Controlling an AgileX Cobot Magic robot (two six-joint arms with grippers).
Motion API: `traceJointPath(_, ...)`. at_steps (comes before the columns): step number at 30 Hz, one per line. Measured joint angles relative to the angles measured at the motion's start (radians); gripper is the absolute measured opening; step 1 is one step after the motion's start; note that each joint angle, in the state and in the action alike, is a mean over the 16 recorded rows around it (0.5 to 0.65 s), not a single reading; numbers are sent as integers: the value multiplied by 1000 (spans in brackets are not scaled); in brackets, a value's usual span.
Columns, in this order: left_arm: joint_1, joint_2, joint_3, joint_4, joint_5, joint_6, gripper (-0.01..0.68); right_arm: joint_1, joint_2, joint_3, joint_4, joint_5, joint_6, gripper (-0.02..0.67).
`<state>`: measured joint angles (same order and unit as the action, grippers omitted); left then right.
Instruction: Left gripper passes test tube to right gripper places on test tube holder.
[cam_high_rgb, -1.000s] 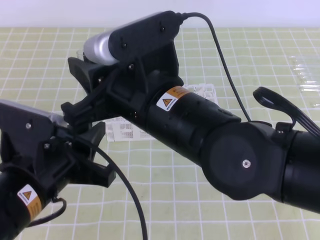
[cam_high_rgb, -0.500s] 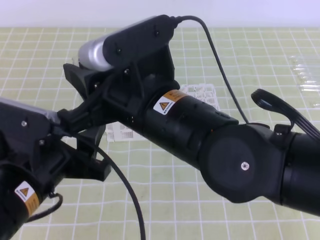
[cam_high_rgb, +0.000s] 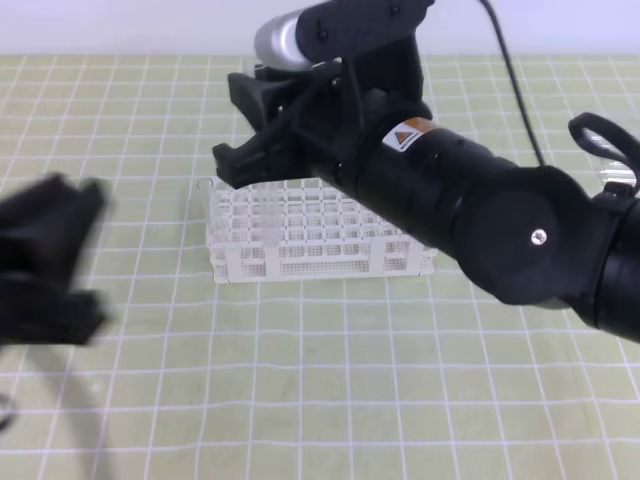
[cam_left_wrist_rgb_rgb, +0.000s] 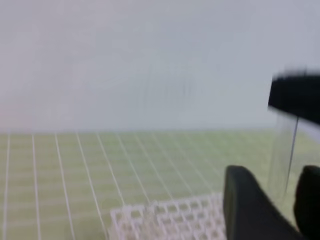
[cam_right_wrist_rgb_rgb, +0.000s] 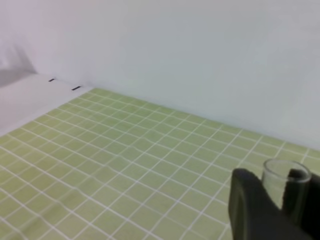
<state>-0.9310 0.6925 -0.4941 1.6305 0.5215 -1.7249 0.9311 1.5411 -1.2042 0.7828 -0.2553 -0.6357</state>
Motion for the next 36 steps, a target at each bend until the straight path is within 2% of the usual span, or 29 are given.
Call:
traceJointPath(4, 0, -150, 0, -154, 27, 150, 65, -23, 0, 2, -8, 7, -14, 102)
traceJointPath(7, 0, -268, 0, -322, 70, 326, 24, -29, 0, 3, -16, 4, -23, 102)
traceJointPath(14, 0, -494, 5, -765, 170, 760, -1, -29, 0, 6, -30, -4, -27, 102)
traceJointPath(18, 0, -582, 26, -1003, 168, 989, -1, -29, 0, 7, -31, -3, -27, 102)
traceJointPath(22, 0, -638, 76, -1227, 98, 1189, -2, -29, 0, 7, -32, 4, -26, 102)
traceJointPath(28, 0, -674, 209, -1458, -105, 1364, -2, -29, 0, 7, -34, 13, -24, 102)
traceJointPath(32, 1, -677, 318, -1528, -224, 1422, -2, -29, 0, 7, -38, 12, -24, 102)
traceJointPath(36, 0, -677, 407, -1517, -293, 1425, -2, -29, 2, 7, -45, 1, -24, 102)
